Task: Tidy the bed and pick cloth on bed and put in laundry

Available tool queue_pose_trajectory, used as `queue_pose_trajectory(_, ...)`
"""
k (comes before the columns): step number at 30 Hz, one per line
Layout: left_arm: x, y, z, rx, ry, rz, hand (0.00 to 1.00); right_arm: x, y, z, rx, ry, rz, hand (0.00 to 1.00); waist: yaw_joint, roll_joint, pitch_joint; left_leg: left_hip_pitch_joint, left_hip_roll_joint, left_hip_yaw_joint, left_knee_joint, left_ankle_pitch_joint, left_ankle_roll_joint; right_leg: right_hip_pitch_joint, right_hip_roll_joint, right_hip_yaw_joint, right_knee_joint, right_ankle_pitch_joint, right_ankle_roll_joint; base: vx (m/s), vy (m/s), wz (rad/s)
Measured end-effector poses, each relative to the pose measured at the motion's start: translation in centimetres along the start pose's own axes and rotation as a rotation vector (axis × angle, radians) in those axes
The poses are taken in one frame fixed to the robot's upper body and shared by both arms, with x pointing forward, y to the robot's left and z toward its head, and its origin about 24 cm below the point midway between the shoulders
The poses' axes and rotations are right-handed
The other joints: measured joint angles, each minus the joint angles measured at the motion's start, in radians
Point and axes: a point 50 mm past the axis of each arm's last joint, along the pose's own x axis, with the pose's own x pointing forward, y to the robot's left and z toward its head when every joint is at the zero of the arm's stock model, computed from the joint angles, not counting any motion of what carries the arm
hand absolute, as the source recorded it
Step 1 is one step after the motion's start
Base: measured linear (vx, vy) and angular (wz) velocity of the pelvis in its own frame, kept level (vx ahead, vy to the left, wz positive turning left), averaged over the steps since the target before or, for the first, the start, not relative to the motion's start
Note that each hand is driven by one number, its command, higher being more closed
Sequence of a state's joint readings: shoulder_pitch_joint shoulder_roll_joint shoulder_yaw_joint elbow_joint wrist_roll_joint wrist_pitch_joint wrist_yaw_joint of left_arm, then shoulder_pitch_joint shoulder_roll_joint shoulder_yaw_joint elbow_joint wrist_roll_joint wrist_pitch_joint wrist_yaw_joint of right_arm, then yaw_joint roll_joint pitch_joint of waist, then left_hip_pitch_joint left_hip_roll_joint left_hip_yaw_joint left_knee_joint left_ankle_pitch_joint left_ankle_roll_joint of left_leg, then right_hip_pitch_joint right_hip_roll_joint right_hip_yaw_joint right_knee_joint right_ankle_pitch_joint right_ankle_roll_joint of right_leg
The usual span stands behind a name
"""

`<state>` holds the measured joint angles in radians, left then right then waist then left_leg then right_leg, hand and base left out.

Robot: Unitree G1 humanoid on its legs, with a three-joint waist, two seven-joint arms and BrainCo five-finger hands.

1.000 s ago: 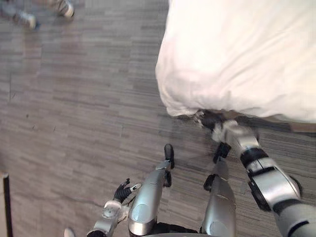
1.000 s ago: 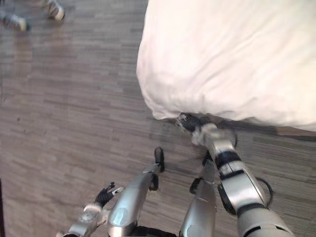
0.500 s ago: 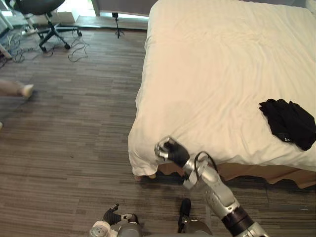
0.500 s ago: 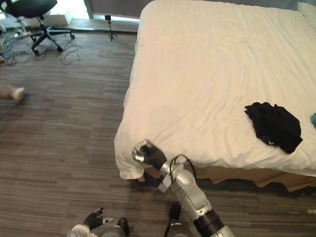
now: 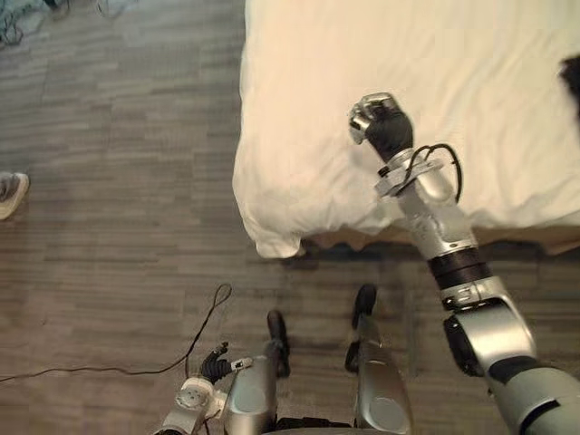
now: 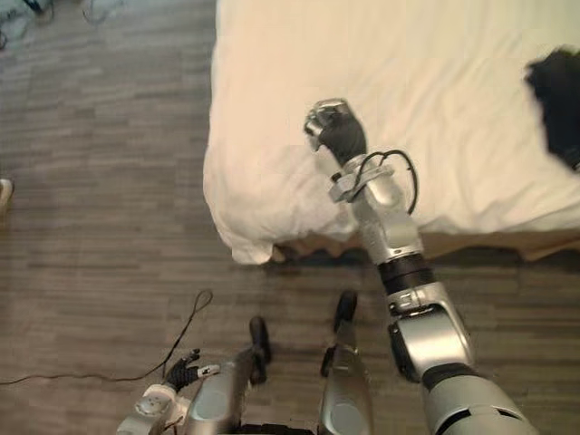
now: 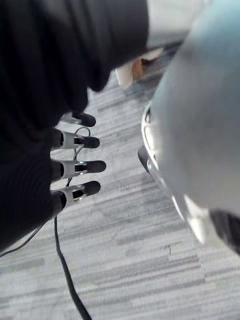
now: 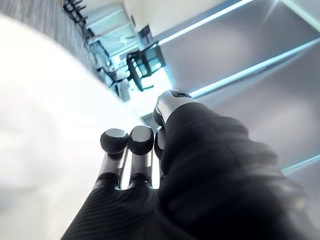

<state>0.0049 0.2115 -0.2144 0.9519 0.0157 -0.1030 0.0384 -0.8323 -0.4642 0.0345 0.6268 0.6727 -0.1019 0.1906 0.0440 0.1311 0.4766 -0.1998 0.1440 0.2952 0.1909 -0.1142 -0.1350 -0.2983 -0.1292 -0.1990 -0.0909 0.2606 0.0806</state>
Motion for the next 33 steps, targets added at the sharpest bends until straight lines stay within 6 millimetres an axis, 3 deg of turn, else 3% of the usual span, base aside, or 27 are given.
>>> queue_pose_trajectory(6,0.0,0.0,0.5,0.008,-0.035,0.004,0.00,-4.0,-4.4,-2.8,0.052,0.047,-0.156,1.00,-0.008,-0.007,0.000,0.059,-0.002,0.002,0.004,-0.025,0.001,0.058,0.000,0.010,0.000,-0.014,0.006,0.02,0.048,-0.02)
queue_pose_trajectory(10,-0.4,0.6,-0.3,0.001,-0.021,0.026,0.00,-9.8,-6.3,-8.0,0.166,0.145,-0.320,1.00,-0.032,-0.055,-0.046,0.108,-0.001,0.032,0.001,-0.055,0.000,0.095,0.003,0.033,-0.001,-0.026,0.015,0.06,0.057,-0.18)
queue_pose_trajectory(12,-0.4,1.0,-0.2,-0.008,-0.022,0.033,0.00,-18.0,-8.5,-12.8,0.251,0.315,-0.564,1.00,-0.052,-0.088,-0.080,0.145,-0.004,0.065,-0.009,-0.068,0.002,0.109,0.005,0.065,-0.001,-0.031,0.021,0.12,0.061,-0.39)
queue_pose_trajectory(13,-0.4,1.1,-0.2,-0.013,-0.022,0.033,0.00,-20.8,-9.0,-13.9,0.271,0.368,-0.644,1.00,-0.057,-0.094,-0.092,0.156,-0.007,0.076,-0.015,-0.070,0.002,0.110,0.005,0.074,-0.001,-0.032,0.021,0.12,0.060,-0.44)
queue_pose_trajectory(14,-0.4,1.0,-0.3,-0.020,-0.021,0.017,0.00,-25.5,-9.5,-15.4,0.294,0.454,-0.769,1.00,-0.070,-0.103,-0.114,0.178,-0.013,0.097,-0.032,-0.073,0.003,0.111,0.005,0.092,-0.001,-0.035,0.025,0.14,0.069,-0.52)
queue_pose_trajectory(15,-0.4,0.9,-0.3,-0.023,-0.021,-0.005,0.00,-29.9,-9.6,-16.2,0.312,0.523,-0.882,0.00,-0.091,-0.110,-0.126,0.213,-0.020,0.123,-0.053,-0.074,0.004,0.121,0.006,0.112,0.000,-0.035,0.025,0.14,0.073,-0.52)
queue_pose_trajectory(16,-0.4,0.9,-0.3,-0.024,-0.019,-0.016,0.00,-31.7,-9.6,-16.4,0.312,0.552,-0.923,0.00,-0.104,-0.113,-0.128,0.231,-0.022,0.134,-0.059,-0.076,0.005,0.128,0.008,0.121,0.000,-0.035,0.025,0.12,0.096,-0.93)
queue_pose_trajectory(17,-0.4,0.8,-0.4,-0.016,-0.013,-0.041,0.00,-36.7,-9.0,-16.6,0.309,0.624,-1.030,0.00,-0.132,-0.131,-0.148,0.279,-0.029,0.197,-0.077,-0.092,0.002,0.133,0.017,0.175,0.000,-0.033,0.027,0.05,0.079,-1.10)
queue_pose_trajectory(19,-0.4,0.7,-0.6,0.040,-0.003,-0.062,0.00,-40.1,-8.2,-16.8,0.303,0.680,-1.090,0.00,-0.157,-0.163,-0.171,0.314,-0.030,0.290,-0.061,-0.124,0.001,0.118,0.028,0.257,0.000,-0.019,0.037,0.00,0.075,-1.34)
queue_pose_trajectory(20,-0.4,0.7,-0.6,0.068,0.001,-0.066,0.00,-40.8,-7.8,-16.9,0.309,0.691,-1.101,0.00,-0.164,-0.172,-0.177,0.320,-0.029,0.317,-0.047,-0.134,0.004,0.113,0.031,0.275,0.000,-0.016,0.041,-0.06,0.051,-1.21)
queue_pose_trajectory(21,-0.3,0.6,-0.5,0.122,0.000,-0.068,0.00,-42.6,-6.6,-17.1,0.322,0.710,-1.121,0.00,-0.182,-0.191,-0.190,0.322,-0.014,0.392,-0.012,-0.156,0.014,0.103,0.034,0.253,0.001,-0.064,0.039,-0.08,0.025,-1.01)
queue_pose_trajectory(22,-0.2,0.4,-0.5,0.145,0.007,-0.067,0.00,-43.2,-6.0,-17.2,0.336,0.714,-1.127,0.00,-0.186,-0.181,-0.194,0.324,0.006,0.434,-0.005,-0.161,0.022,0.092,0.031,0.159,0.020,-0.126,0.025,-0.08,0.028,-1.30)
queue_pose_trajectory(23,-0.2,0.2,-0.4,0.163,0.014,-0.053,0.00,-43.3,-5.3,-17.7,0.352,0.727,-1.109,0.00,-0.183,-0.145,-0.205,0.319,0.045,0.491,0.001,-0.163,0.018,0.044,0.034,0.037,0.098,-0.179,-0.033,0.01,0.065,-1.56)
queue_pose_trajectory(24,-0.2,0.2,-0.6,0.175,0.029,-0.035,0.00,-43.2,-4.4,-18.5,0.372,0.762,-1.066,0.00,-0.197,-0.135,-0.215,0.330,0.079,0.554,0.008,-0.163,0.018,-0.015,0.018,-0.113,0.323,-0.227,-0.093,0.10,0.070,-1.83)
queue_pose_trajectory(25,-0.2,1.0,-0.6,0.168,0.038,-0.008,0.00,-43.9,-3.4,-19.1,0.393,0.810,-1.053,0.00,-0.207,-0.152,-0.231,0.346,0.079,0.604,0.046,-0.171,0.020,-0.021,-0.035,-0.221,0.511,-0.247,-0.144,0.15,0.051,-1.59)
queue_pose_trajectory(26,-0.1,1.4,-0.4,0.152,0.037,0.010,0.00,-44.4,-3.0,-19.3,0.405,0.829,-1.057,0.00,-0.209,-0.181,-0.249,0.339,0.080,0.615,0.091,-0.180,0.024,-0.023,-0.042,-0.254,0.519,-0.252,-0.156,0.13,-0.071,-1.52)
queue_pose_trajectory(27,-0.1,2.2,-0.1,0.122,0.034,0.040,0.00,-43.6,-2.6,-19.9,0.420,0.839,-1.022,0.00,-0.205,-0.197,-0.249,0.307,0.114,0.631,0.192,-0.193,0.059,-0.023,-0.025,-0.294,0.484,-0.221,-0.233,0.04,-0.076,-1.84)
queue_pose_trajectory(28,0.0,3.5,0.3,0.094,0.028,0.071,0.00,-41.7,-1.9,-20.9,0.454,0.837,-0.954,0.00,-0.193,-0.227,-0.260,0.219,0.055,0.598,0.222,-0.262,0.125,0.008,0.026,-0.188,0.253,-0.107,-0.272,-0.03,0.009,-2.54)
queue_pose_trajectory(29,0.4,3.7,1.7,0.037,-0.017,0.081,0.00,-39.5,-2.8,-21.1,0.455,0.793,-0.921,0.00,-0.168,-0.195,-0.256,0.145,-0.001,0.614,0.022,-0.239,0.196,0.009,0.002,-0.291,0.394,-0.286,-0.237,-0.03,0.098,-2.44)
queue_pose_trajectory(30,0.4,3.3,1.8,0.011,-0.027,0.073,0.00,-39.4,-3.1,-21.1,0.449,0.805,-0.925,0.00,-0.156,-0.183,-0.256,0.140,0.005,0.606,0.019,-0.139,0.156,0.021,-0.027,-0.350,0.524,-0.388,-0.223,0.12,0.134,-2.34)
queue_pose_trajectory(31,0.4,3.4,1.6,-0.001,-0.014,0.060,0.00,-39.2,-2.7,-21.6,0.448,0.835,-0.900,0.00,-0.154,-0.175,-0.267,0.168,0.011,0.693,0.077,-0.153,0.166,0.113,-0.095,-0.408,0.556,-0.467,-0.126,0.19,0.057,-2.02)
queue_pose_trajectory(32,0.3,2.9,1.0,-0.012,0.010,0.030,0.00,-39.0,-2.5,-21.8,0.451,0.843,-0.881,0.00,-0.152,-0.150,-0.286,0.167,0.055,0.755,0.146,-0.190,0.175,0.212,-0.096,-0.435,0.492,-0.463,-0.096,0.18,0.044,-1.80)
queue_pose_trajectory(33,0.3,2.7,0.8,-0.014,0.016,0.021,0.00,-38.9,-2.3,-21.9,0.444,0.856,-0.867,0.00,-0.149,-0.142,-0.292,0.170,0.065,0.784,0.163,-0.195,0.178,0.232,-0.097,-0.439,0.461,-0.454,-0.086,0.10,-0.029,-1.58)
